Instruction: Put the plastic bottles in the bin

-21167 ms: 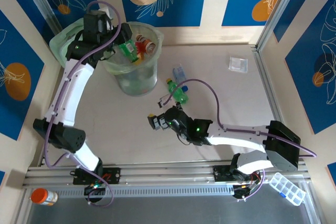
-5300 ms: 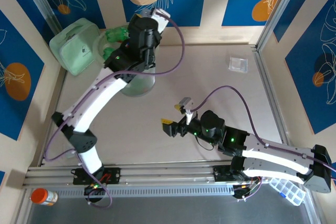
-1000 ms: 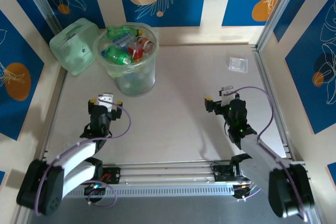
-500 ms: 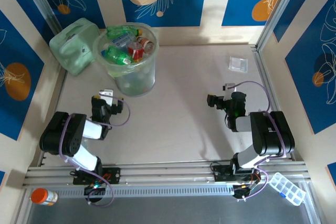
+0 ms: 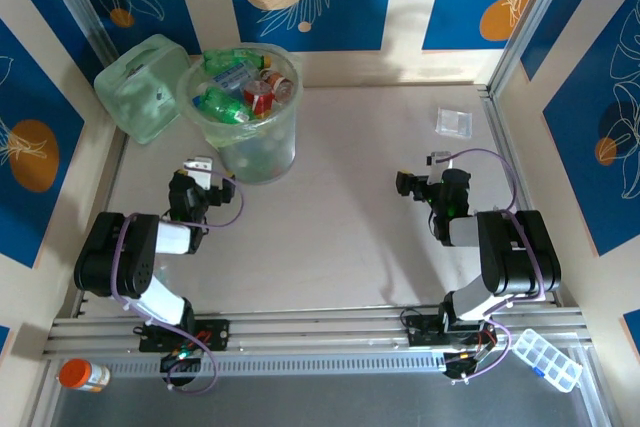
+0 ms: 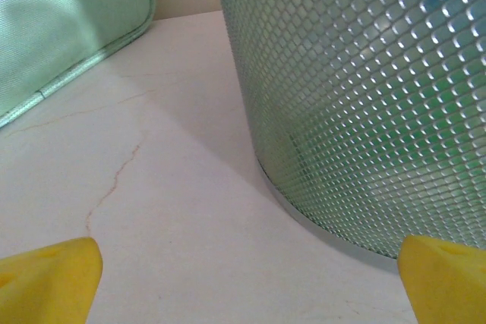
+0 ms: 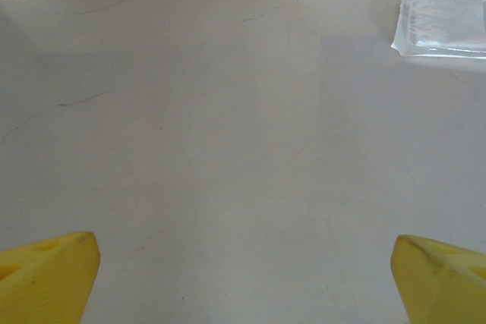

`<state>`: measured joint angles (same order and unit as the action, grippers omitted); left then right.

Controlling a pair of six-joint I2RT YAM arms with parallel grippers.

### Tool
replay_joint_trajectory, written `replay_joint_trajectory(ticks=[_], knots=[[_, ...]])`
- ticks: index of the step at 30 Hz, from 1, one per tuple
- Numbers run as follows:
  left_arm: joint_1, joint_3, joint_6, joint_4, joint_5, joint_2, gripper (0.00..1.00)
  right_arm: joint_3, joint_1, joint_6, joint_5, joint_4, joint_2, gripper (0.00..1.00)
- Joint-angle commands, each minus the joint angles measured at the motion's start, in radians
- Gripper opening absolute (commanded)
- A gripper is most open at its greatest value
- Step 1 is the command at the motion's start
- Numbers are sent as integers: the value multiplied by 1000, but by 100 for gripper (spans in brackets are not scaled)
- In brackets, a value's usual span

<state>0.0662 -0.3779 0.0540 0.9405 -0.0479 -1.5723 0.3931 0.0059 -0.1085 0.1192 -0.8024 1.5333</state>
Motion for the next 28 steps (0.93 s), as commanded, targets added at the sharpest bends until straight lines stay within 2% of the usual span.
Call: replay_joint_trajectory(ticks=[1,28], knots=[[-3,0,3,-5,40,8,99,26,-6,5,-29,0,-12,99],[-3,0,1,-5,42,8,99,25,-6,6,-29,1,-13,99]])
